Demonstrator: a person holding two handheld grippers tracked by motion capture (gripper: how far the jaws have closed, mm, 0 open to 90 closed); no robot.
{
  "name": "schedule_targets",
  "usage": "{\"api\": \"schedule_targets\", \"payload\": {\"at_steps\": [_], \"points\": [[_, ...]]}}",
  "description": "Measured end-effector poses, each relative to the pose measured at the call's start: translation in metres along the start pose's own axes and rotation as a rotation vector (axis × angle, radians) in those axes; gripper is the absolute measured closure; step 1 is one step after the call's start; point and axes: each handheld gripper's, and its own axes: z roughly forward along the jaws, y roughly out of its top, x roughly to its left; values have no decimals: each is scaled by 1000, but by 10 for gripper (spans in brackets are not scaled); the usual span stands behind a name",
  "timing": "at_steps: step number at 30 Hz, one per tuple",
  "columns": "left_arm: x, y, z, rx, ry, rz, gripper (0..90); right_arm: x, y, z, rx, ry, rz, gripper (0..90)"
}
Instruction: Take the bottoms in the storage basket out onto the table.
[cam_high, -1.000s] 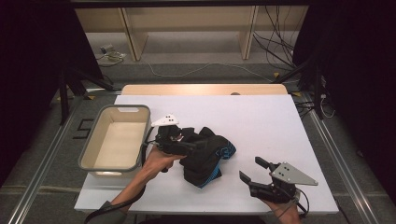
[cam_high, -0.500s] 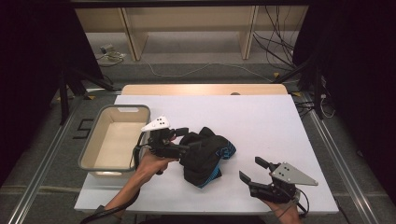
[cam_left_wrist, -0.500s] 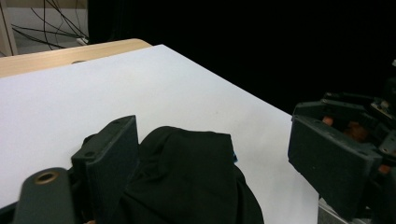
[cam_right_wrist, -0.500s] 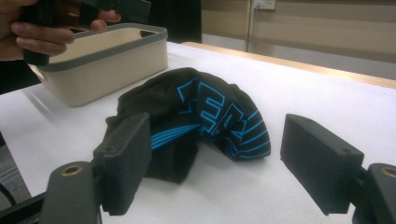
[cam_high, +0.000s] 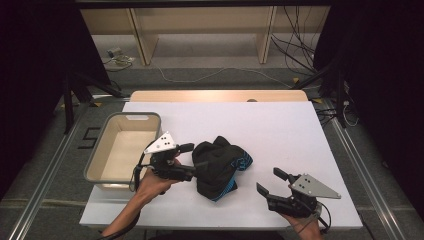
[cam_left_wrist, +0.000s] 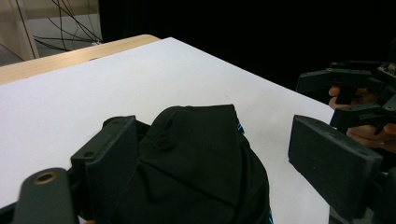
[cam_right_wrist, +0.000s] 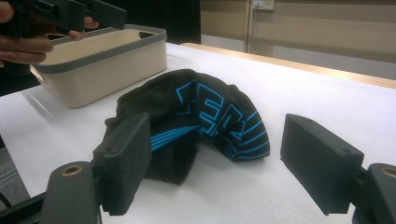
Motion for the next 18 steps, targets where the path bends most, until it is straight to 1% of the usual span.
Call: {"api": "schedule_targets", "payload": {"at_steps": [4, 6, 11, 14, 18], "points": [[-1, -4, -5, -13, 1, 6, 160, 0, 0, 0, 0, 2, 1, 255], [-1, -5, -7, -6, 6, 17, 160, 0, 0, 0, 1, 1, 2, 255], [0, -9, -12, -9, 14, 14, 159, 0, 0, 0, 1, 0, 3, 254], [1, -11, -16, -5, 24, 32, 159, 0, 0, 0, -1, -2, 5, 254], [1, -13, -21, -10, 24, 37, 160, -1, 0, 0, -1, -1, 6, 255]]}}
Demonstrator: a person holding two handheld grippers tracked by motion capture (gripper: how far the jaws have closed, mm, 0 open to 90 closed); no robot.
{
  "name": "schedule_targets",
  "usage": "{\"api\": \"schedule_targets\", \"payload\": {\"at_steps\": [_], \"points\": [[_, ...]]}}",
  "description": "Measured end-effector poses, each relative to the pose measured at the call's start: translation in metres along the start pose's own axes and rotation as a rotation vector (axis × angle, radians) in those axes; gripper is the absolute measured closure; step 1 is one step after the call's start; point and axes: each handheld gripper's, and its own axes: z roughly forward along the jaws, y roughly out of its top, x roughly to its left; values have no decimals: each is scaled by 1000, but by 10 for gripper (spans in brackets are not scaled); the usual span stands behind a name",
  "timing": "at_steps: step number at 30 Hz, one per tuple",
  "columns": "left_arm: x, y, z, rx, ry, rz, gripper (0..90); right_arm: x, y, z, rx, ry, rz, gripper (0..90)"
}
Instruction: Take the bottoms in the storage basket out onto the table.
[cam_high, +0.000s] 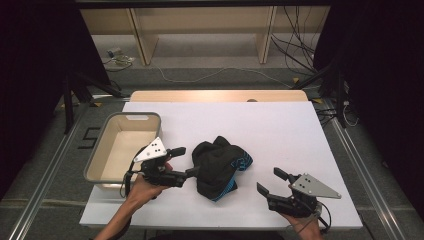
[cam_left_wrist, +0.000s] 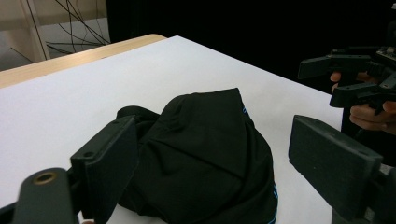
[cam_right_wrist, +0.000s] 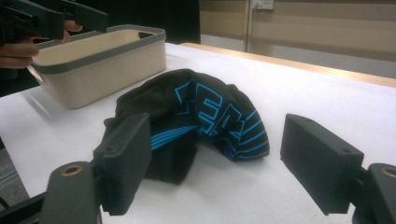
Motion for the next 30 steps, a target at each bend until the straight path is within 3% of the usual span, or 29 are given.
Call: {"api": "schedule_targets", "payload": {"at_steps": [9, 30], "points": [[-2, -9, -8, 6, 15, 26, 159, 0, 0, 0, -2, 0, 1, 255], [-2, -25, -24, -41, 54, 30, 155, 1, 0, 0, 1, -1, 0, 255]]}}
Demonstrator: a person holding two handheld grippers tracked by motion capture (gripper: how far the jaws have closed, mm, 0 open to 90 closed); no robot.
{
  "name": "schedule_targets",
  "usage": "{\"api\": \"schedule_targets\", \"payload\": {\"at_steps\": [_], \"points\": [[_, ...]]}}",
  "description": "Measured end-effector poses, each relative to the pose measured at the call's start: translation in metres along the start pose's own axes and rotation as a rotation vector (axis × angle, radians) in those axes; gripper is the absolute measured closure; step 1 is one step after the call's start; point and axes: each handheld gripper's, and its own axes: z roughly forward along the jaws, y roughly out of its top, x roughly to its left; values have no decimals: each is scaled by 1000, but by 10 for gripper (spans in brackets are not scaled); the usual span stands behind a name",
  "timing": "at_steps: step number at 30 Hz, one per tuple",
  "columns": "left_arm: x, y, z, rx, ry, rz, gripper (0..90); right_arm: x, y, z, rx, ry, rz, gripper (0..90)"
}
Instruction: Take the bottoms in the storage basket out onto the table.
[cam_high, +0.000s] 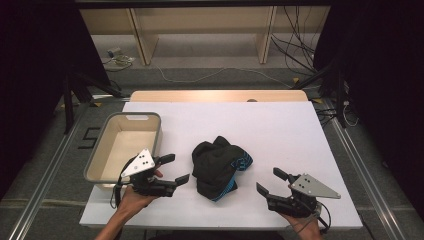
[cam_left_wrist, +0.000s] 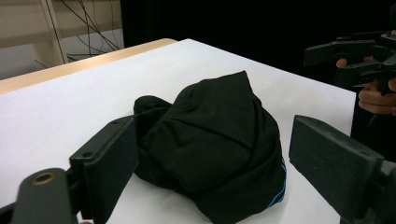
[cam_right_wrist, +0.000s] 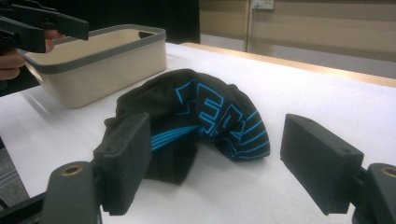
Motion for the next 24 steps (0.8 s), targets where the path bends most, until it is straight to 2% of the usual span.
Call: {"api": "schedule_targets", "payload": {"at_steps": [7, 10, 24], "points": [[-3, -1, -3, -18, 2, -4, 155, 0, 0, 0, 0, 1, -2, 255], [-4, -1, -6, -31, -11, -22, 155, 0, 0, 0, -1, 2, -2, 257], [-6, -7, -13, -35, 2, -13, 149, 0, 0, 0, -3, 3, -2, 257]]}}
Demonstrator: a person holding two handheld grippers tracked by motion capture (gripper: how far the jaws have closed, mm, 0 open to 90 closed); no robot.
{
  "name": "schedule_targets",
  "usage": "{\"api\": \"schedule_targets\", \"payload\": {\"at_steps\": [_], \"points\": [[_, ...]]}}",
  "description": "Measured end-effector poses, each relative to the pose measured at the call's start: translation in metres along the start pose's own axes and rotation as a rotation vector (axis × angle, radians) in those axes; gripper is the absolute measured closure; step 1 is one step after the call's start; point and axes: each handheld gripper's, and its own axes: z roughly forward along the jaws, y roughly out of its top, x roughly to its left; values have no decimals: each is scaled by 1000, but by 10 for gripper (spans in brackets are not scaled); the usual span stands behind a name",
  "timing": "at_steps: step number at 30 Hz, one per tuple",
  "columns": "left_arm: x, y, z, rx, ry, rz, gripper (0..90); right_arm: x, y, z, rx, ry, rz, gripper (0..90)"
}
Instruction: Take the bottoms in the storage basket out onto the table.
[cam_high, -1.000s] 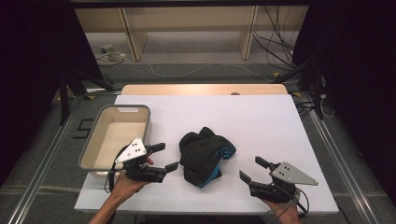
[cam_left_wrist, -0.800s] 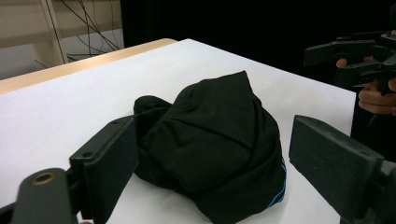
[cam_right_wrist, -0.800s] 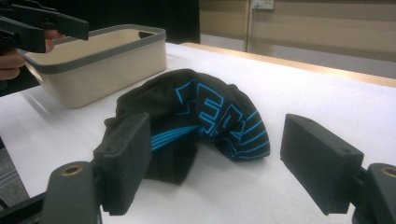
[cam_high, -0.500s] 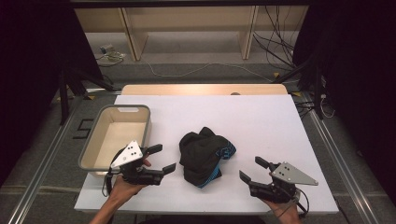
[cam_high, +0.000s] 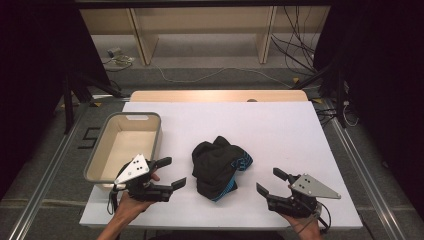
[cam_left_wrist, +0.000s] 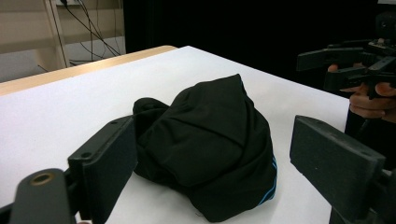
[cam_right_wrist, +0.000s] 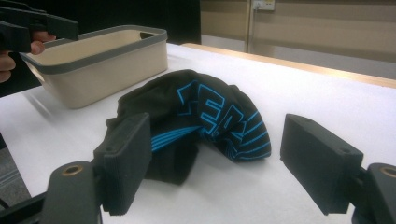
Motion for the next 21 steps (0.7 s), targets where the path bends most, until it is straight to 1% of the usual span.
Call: {"api": "schedule_targets", "payload": {"at_steps": [5, 10, 19, 21], "points": [[-1, -3, -2, -6, 6, -3, 147, 0, 0, 0, 2, 1, 0, 256], [-2, -6, -4, -1, 6, -3, 142, 0, 0, 0, 0, 1, 1, 255], [-2, -12, -10, 14, 24, 12, 138, -1, 0, 0, 4, -1, 0, 256], [-2, -13, -11, 8, 22, -1, 137, -1, 0, 0, 4, -3, 0, 256]]}}
